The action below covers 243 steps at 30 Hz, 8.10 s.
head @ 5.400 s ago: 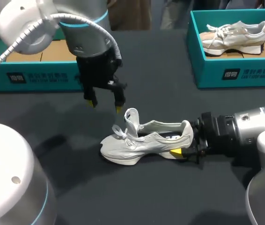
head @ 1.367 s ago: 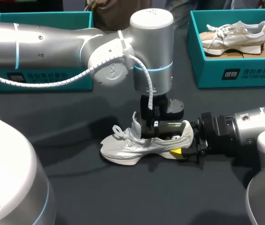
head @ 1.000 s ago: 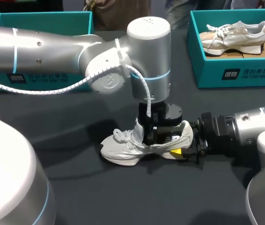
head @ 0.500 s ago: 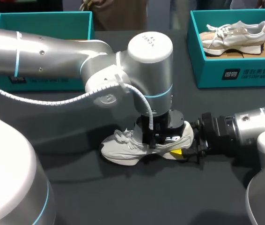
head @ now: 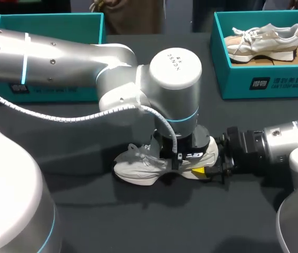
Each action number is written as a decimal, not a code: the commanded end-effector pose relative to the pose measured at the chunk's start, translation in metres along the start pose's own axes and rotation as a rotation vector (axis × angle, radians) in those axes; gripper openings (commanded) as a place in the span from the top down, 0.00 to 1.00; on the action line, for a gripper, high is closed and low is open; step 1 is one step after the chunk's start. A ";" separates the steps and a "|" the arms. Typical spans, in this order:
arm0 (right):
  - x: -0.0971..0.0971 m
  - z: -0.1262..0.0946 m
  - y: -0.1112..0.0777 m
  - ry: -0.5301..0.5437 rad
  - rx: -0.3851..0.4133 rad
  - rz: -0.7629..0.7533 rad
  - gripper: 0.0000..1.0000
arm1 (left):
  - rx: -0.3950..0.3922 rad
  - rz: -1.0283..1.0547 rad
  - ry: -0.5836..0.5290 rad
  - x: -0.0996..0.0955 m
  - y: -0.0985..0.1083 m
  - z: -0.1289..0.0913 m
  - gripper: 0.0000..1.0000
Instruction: Take the shoe out of the shoebox, open the shoe tongue, remove and reinsert the insole, then place the shoe into the shoebox
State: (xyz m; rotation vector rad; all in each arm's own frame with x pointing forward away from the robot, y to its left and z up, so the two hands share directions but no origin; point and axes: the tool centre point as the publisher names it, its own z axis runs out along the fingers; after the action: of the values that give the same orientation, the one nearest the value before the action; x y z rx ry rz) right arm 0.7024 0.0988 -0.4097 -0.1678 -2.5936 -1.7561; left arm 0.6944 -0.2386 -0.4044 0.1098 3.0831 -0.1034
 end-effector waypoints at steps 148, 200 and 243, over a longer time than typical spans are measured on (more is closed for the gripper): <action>0.001 0.001 0.004 0.001 0.004 0.001 1.00 | 0.658 -0.284 -0.271 -0.028 -0.059 -0.060 0.63; 0.001 0.001 0.004 0.001 0.004 0.001 1.00 | 0.618 -0.151 0.238 -0.006 -0.083 -0.195 1.00; 0.001 0.001 0.004 0.001 0.004 0.001 1.00 | 0.996 -0.208 0.412 0.001 -0.050 -0.321 1.00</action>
State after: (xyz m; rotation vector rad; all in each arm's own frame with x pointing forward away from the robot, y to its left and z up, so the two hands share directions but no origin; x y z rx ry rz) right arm 0.7024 0.0999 -0.4075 -0.1669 -2.5920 -1.7570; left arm 0.6861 -0.2952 -0.0869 -0.1248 3.1422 -1.6405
